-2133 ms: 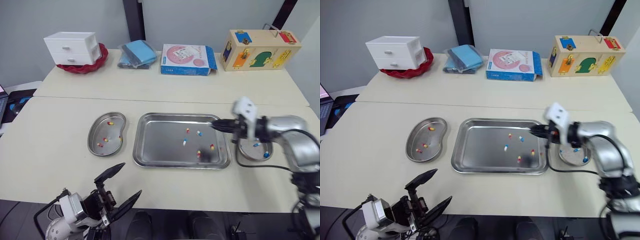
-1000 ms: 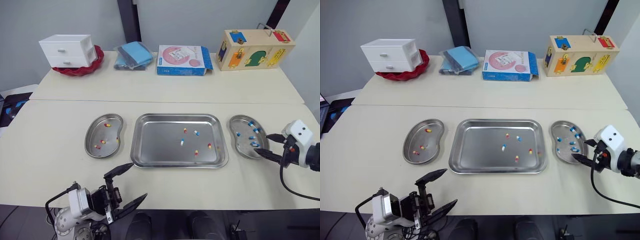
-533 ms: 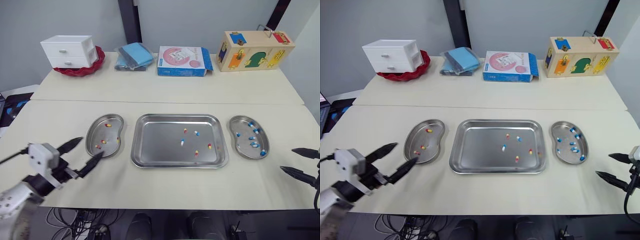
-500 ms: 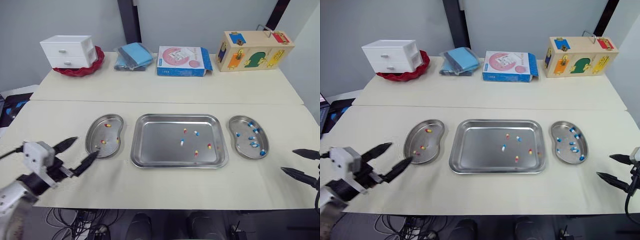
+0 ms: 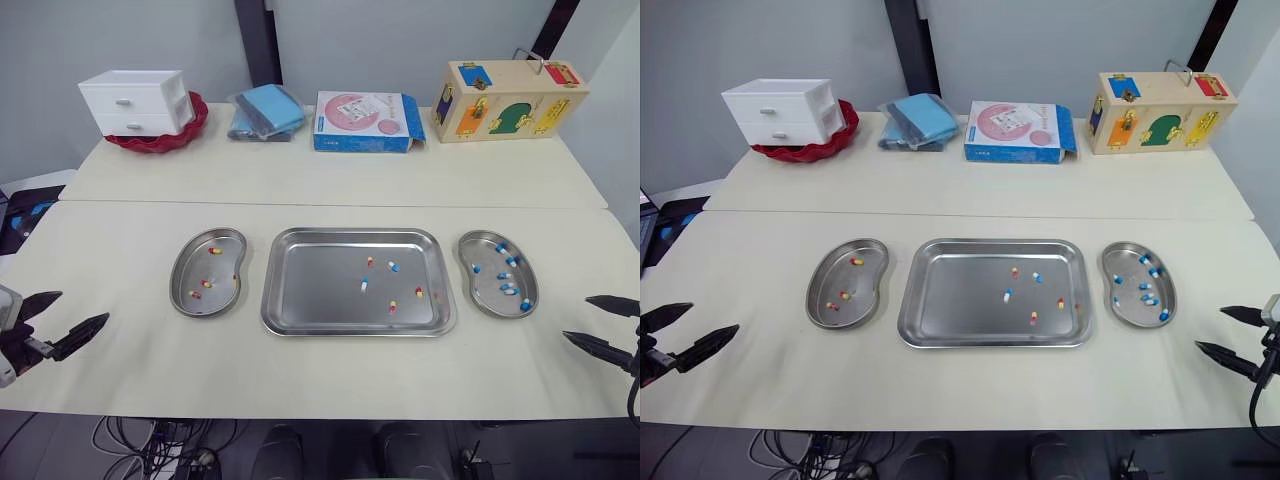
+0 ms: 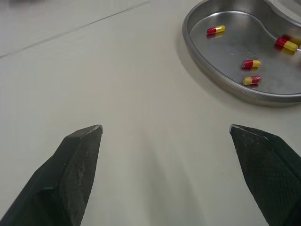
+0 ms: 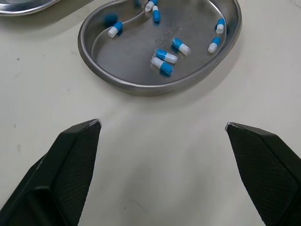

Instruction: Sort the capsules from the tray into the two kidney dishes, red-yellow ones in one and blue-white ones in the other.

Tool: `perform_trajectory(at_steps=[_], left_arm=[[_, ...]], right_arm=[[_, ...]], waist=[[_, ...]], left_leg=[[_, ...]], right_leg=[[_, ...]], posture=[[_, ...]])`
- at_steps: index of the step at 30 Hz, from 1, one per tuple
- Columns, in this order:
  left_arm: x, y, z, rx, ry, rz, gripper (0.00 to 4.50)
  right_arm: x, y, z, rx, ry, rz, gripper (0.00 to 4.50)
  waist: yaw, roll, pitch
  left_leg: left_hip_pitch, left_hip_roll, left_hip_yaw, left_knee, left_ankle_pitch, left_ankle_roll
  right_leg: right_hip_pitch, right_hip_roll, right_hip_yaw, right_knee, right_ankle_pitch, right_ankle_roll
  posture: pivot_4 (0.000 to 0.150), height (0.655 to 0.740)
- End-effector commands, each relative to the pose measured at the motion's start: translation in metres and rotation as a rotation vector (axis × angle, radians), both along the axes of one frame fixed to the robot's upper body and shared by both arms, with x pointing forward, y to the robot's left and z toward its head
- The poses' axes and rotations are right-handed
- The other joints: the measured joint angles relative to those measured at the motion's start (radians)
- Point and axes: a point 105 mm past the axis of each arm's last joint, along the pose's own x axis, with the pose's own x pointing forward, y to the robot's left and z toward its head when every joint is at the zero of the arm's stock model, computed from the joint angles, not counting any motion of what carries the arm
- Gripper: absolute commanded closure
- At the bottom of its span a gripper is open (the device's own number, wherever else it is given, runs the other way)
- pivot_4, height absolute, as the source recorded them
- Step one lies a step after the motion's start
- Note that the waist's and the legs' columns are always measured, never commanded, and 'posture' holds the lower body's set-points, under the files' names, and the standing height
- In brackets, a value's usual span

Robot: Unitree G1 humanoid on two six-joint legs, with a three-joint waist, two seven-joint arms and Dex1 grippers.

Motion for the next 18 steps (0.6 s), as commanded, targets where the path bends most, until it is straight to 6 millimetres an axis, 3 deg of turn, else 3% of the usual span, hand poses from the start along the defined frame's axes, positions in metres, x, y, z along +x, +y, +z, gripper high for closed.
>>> perform_trajectory(at_steps=[1,4,8,11,14,18], left_arm=[[0.002,0.000,0.011,0.032,-0.033,-0.015,0.00],[0.002,-0.008,0.008,0.027,-0.028,-0.047,0.00],[0.003,-0.037,0.007,-0.008,-0.104,-0.157,0.00],[0.001,-0.071,0.002,-0.071,-0.165,-0.270,0.00],[-0.010,-0.112,-0.009,-0.146,-0.207,-0.401,0.00],[-0.028,-0.161,-0.020,-0.253,-0.272,-0.543,0.00]], right_arm=[[0.000,0.001,0.006,-0.001,-0.027,0.010,0.02],[-0.001,0.002,0.008,0.002,-0.031,0.019,0.02],[0.000,0.021,0.027,0.037,-0.067,0.091,0.02],[0.001,0.051,0.041,0.060,-0.059,0.186,0.02],[0.004,0.094,0.054,0.078,-0.077,0.301,0.02],[0.008,0.147,0.059,0.104,-0.031,0.412,0.02]], waist=[[-0.001,0.000,0.000],[-0.002,0.000,0.000],[-0.002,0.000,0.000],[-0.001,0.001,0.000],[-0.001,0.001,0.000],[0.000,0.000,0.000]], left_leg=[[0.000,0.000,0.000,0.000,0.000,0.000],[0.000,0.000,0.001,0.000,0.000,0.000],[0.000,0.000,0.001,0.000,0.000,0.000],[0.000,0.000,0.001,0.000,0.000,0.000],[0.000,0.000,0.001,0.000,0.000,0.000],[0.000,0.000,0.001,0.001,0.000,0.000]], right_leg=[[0.000,0.000,0.000,0.000,0.000,0.000],[0.000,0.000,0.001,0.000,0.000,0.000],[0.000,0.000,0.001,0.000,0.000,0.000],[0.000,0.000,0.001,0.000,0.000,0.000],[0.000,0.000,0.001,0.000,0.000,0.000],[0.001,0.000,0.002,0.000,0.000,0.000]], posture=[[0.150,0.7400],[0.150,0.7400],[0.150,0.7400],[0.150,0.7400],[0.150,0.7400],[0.150,0.7400]])
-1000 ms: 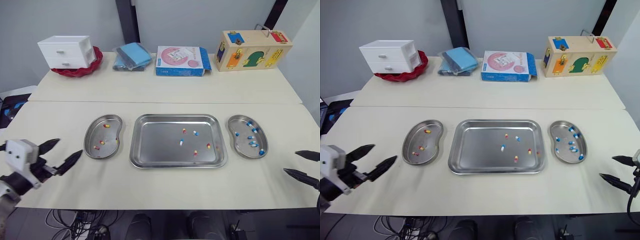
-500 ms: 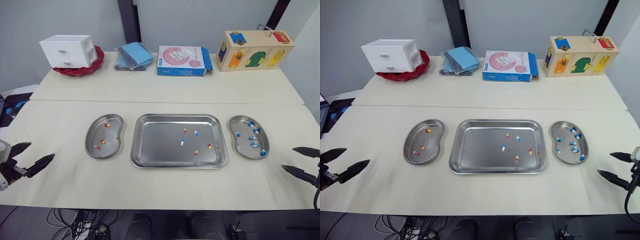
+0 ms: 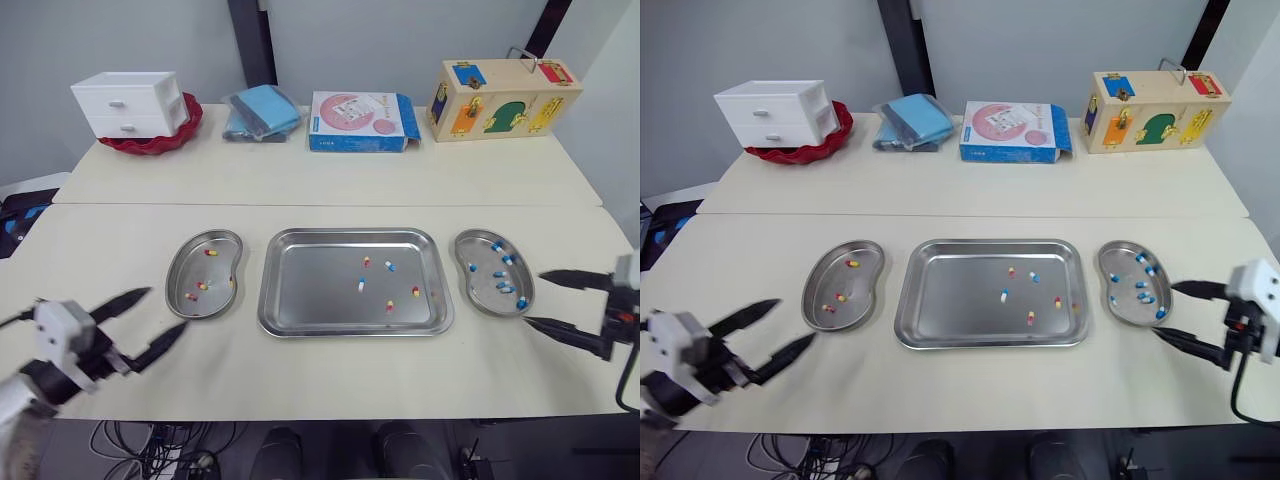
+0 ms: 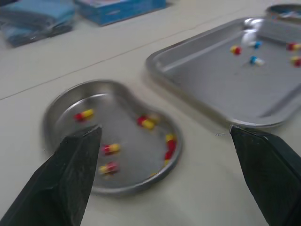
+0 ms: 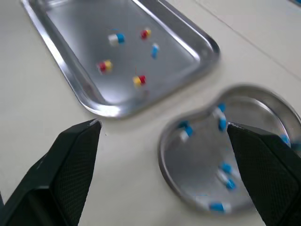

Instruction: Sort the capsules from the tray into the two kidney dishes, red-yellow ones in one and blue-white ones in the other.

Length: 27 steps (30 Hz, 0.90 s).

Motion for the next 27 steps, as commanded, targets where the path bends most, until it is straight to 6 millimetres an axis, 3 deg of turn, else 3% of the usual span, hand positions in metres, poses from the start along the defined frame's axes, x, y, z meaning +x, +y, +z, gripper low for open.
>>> perform_trajectory(at_steps=[1,6,10,13,19,22,25,27], left_arm=[[-0.012,-0.034,0.006,-0.056,-0.098,-0.120,0.00],[-0.023,-0.063,0.001,-0.124,-0.166,-0.223,0.00],[-0.031,-0.082,-0.007,-0.168,-0.220,-0.305,0.00],[-0.034,-0.086,-0.012,-0.180,-0.254,-0.332,0.00],[-0.040,-0.091,-0.012,-0.218,-0.281,-0.331,0.00],[-0.041,-0.093,-0.012,-0.226,-0.290,-0.318,0.00],[-0.041,-0.094,-0.012,-0.226,-0.292,-0.306,0.00],[-0.041,-0.096,-0.009,-0.225,-0.298,-0.300,0.00]], right_arm=[[0.002,0.040,0.005,-0.014,0.038,0.077,0.02],[0.019,0.074,0.001,-0.046,0.051,0.075,0.02],[0.040,0.109,-0.016,-0.079,0.063,0.082,0.02],[0.051,0.139,-0.025,-0.084,0.068,0.109,0.02],[0.073,0.165,-0.040,-0.126,0.054,0.120,0.02],[0.081,0.169,-0.045,-0.143,0.046,0.116,0.59],[0.082,0.170,-0.049,-0.158,0.046,0.130,1.66],[0.082,0.169,-0.053,-0.169,0.050,0.134,1.66]], waist=[[0.003,0.000,0.000],[0.017,-0.001,0.000],[0.021,-0.001,-0.001],[0.017,-0.001,-0.001],[0.020,-0.001,-0.001],[0.023,-0.001,-0.001],[0.023,-0.001,-0.001],[0.022,-0.001,-0.001]], left_leg=[[-0.001,0.000,-0.001,0.000,0.000,0.000],[-0.002,-0.001,-0.002,0.001,0.000,0.000],[-0.004,0.000,-0.003,0.002,0.000,0.000],[-0.003,0.000,-0.002,0.001,0.000,0.000],[-0.012,0.000,-0.004,0.002,0.000,0.000],[-0.012,0.000,-0.005,0.002,0.000,0.000],[-0.012,0.000,-0.005,0.002,0.000,0.000],[-0.012,0.000,-0.005,0.002,0.000,0.000]], right_leg=[[0.000,0.000,-0.001,0.000,0.000,0.000],[0.000,0.000,-0.002,0.000,0.000,0.000],[-0.003,0.000,-0.002,0.000,0.000,0.000],[-0.004,0.000,-0.002,0.001,0.000,0.000],[-0.012,0.000,-0.004,0.003,0.000,0.000],[-0.012,0.000,-0.004,0.003,0.000,0.000],[-0.012,0.000,-0.004,0.003,0.000,0.000],[-0.012,0.000,-0.004,0.003,0.000,0.000]], posture=[[0.150,0.7400],[0.150,0.7400],[0.150,0.7400],[0.150,0.7400],[0.150,0.7400],[0.150,0.7400],[0.150,0.7400],[0.150,0.7400]])
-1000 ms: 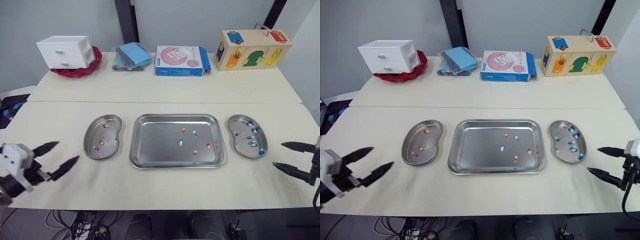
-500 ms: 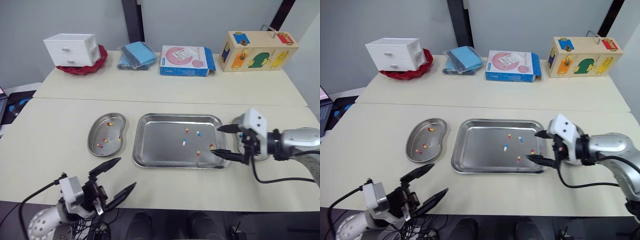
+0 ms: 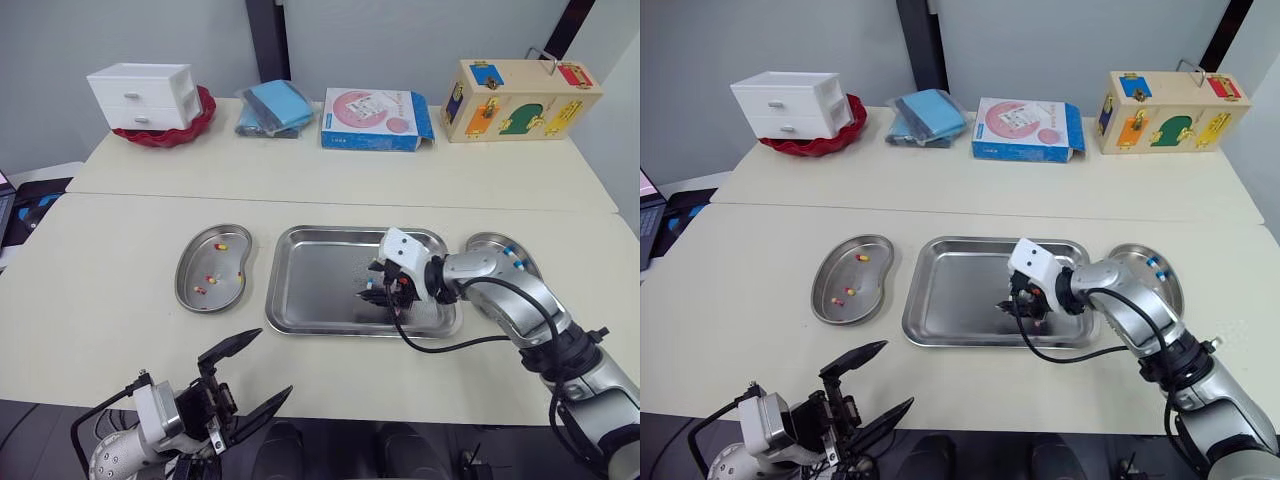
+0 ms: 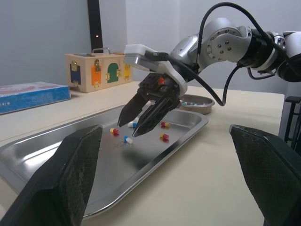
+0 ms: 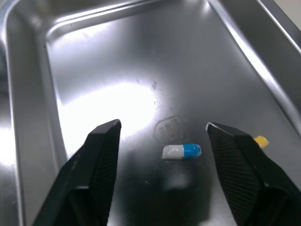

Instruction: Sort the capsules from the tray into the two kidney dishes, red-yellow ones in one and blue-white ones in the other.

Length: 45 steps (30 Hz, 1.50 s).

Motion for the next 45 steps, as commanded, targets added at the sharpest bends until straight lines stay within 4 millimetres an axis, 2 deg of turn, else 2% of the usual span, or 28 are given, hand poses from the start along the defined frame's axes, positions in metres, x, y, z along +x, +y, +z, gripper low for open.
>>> perform_trajectory(at_steps=[1,16,19,25,33,39,45], left_arm=[[-0.002,-0.004,0.012,-0.010,-0.044,0.013,0.00],[0.002,-0.004,0.017,-0.002,-0.040,0.023,0.00],[0.003,-0.004,0.018,0.001,-0.038,0.023,0.00],[0.006,-0.005,0.021,0.003,-0.037,0.026,0.00],[0.008,-0.006,0.024,0.007,-0.034,0.027,0.00],[0.007,-0.005,0.024,0.010,-0.029,0.024,0.00],[0.007,-0.005,0.023,0.012,-0.027,0.015,0.00]], right_arm=[[0.001,0.004,0.005,-0.004,-0.039,0.031,1.66],[0.007,0.002,-0.016,-0.012,-0.015,-0.018,1.66],[0.008,0.002,-0.015,-0.008,-0.015,-0.021,2.30],[0.010,0.002,-0.015,-0.008,-0.021,-0.028,3.91],[0.012,0.002,-0.012,0.005,-0.034,-0.031,3.91],[0.009,0.000,0.019,0.087,-0.079,0.014,3.91],[0.007,-0.011,0.025,0.043,-0.087,0.059,2.38]], waist=[[0.000,0.000,0.000],[-0.002,0.000,0.000],[-0.002,0.000,0.000],[-0.003,0.000,0.000],[-0.003,0.000,0.000],[-0.003,0.000,0.000],[-0.003,0.000,0.000]], left_leg=[[0.000,0.000,0.000,0.000,0.000,0.000],[0.000,0.000,0.000,0.000,0.000,0.000],[0.000,0.000,0.000,0.000,0.000,0.000],[0.000,0.000,0.000,0.000,0.000,0.000],[0.001,0.000,0.000,0.000,0.000,0.000],[0.000,0.000,0.000,0.000,0.000,0.000],[0.000,0.000,0.000,0.000,0.000,0.000]], right_leg=[[0.000,0.000,0.000,0.000,0.000,0.000],[0.000,0.000,0.000,0.001,0.000,0.000],[0.000,0.000,0.000,0.001,0.000,0.000],[0.000,0.000,0.000,0.001,0.000,0.000],[0.000,0.000,0.000,0.001,0.000,0.000],[0.000,0.000,0.000,0.001,0.000,0.000],[0.000,0.000,0.000,0.001,0.000,0.000]], posture=[[0.150,0.7400],[0.150,0.7400],[0.150,0.7400],[0.150,0.7400],[0.150,0.7400],[0.150,0.7400],[0.150,0.7400]])
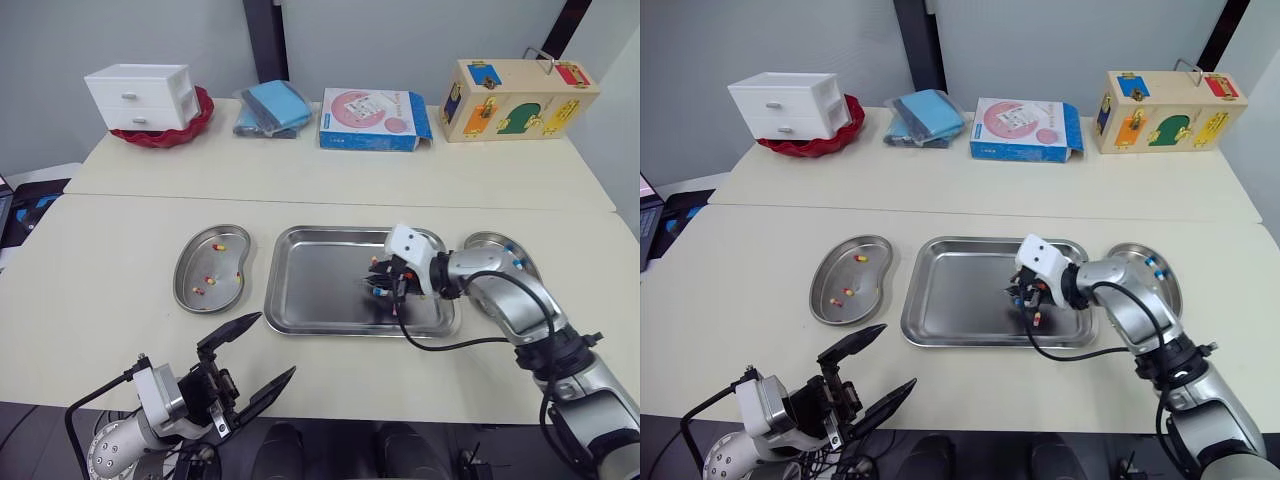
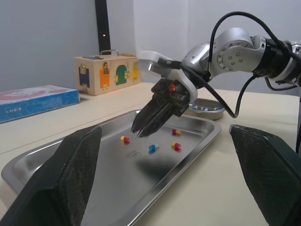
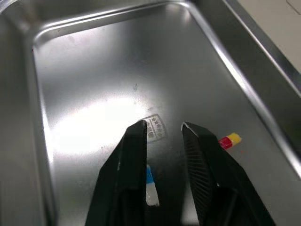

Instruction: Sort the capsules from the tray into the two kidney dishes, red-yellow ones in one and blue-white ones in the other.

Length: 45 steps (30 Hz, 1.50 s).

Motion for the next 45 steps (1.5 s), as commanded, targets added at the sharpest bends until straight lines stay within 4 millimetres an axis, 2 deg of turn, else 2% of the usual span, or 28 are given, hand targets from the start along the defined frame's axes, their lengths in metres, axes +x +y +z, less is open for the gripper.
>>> perform_trajectory(at_steps=[1,19,22,28,33,36,39,43,45], left_arm=[[-0.003,-0.003,0.007,0.000,-0.025,-0.023,0.00],[-0.005,-0.007,0.009,0.000,-0.021,-0.029,0.00],[-0.005,-0.008,0.009,0.001,-0.020,-0.029,0.00],[-0.004,-0.008,0.009,0.000,-0.017,-0.027,0.00],[-0.003,-0.006,0.007,0.003,-0.016,-0.027,0.00],[-0.003,-0.006,0.007,0.005,-0.018,-0.032,0.00],[-0.004,-0.005,0.008,0.011,-0.023,-0.047,0.00],[-0.009,-0.005,0.012,0.028,-0.038,-0.113,0.00],[-0.012,-0.006,0.016,0.034,-0.042,-0.163,0.00]], right_arm=[[-0.001,0.001,0.014,-0.014,-0.037,0.049,2.38],[-0.005,-0.006,-0.021,-0.172,0.022,0.063,2.38],[-0.006,-0.010,-0.025,-0.194,0.032,0.062,2.84],[-0.005,-0.008,-0.023,-0.184,0.024,0.056,4.47],[-0.004,-0.005,-0.015,-0.138,0.015,0.056,4.49],[-0.002,-0.008,-0.001,-0.080,-0.007,0.037,4.49],[-0.003,-0.022,0.021,-0.001,-0.042,0.007,4.49],[-0.013,-0.060,0.037,0.028,-0.073,-0.053,4.49],[-0.022,-0.089,0.043,0.044,-0.076,-0.115,4.49]], waist=[[0.000,0.000,0.000],[-0.004,0.000,0.000],[-0.004,0.000,0.000],[-0.004,0.000,0.000],[-0.004,0.000,0.000],[-0.004,0.000,0.000],[-0.002,0.000,0.000],[0.005,0.000,0.000],[0.014,0.000,0.000]], left_leg=[[0.000,0.000,0.000,0.000,0.000,0.000],[0.000,0.000,0.000,0.000,0.000,0.000],[0.000,0.000,0.000,0.000,0.000,0.000],[0.000,0.000,0.000,0.000,0.000,0.000],[0.000,0.000,0.000,0.000,0.000,0.000],[0.000,0.000,0.000,0.000,0.000,0.000],[0.000,0.000,0.000,0.000,0.000,0.000],[-0.001,0.000,0.000,0.000,0.000,0.000],[-0.001,0.000,0.000,0.000,0.000,0.000]], right_leg=[[0.000,0.000,0.000,0.000,0.000,0.000],[0.000,0.000,0.000,0.000,0.000,0.000],[0.000,0.000,0.000,0.000,0.000,0.000],[0.000,0.000,0.000,0.000,0.000,0.000],[0.000,0.000,0.000,0.000,0.000,0.000],[0.000,0.000,0.000,0.000,0.000,0.000],[0.000,0.000,0.000,0.000,0.000,0.000],[0.001,0.000,0.000,-0.002,0.000,0.000],[0.001,0.000,0.000,-0.002,0.000,0.000]], posture=[[0.150,0.7400],[0.150,0.7400],[0.150,0.7400],[0.150,0.7400],[0.150,0.7400],[0.150,0.7400],[0.150,0.7400],[0.150,0.7400],[0.150,0.7400]])
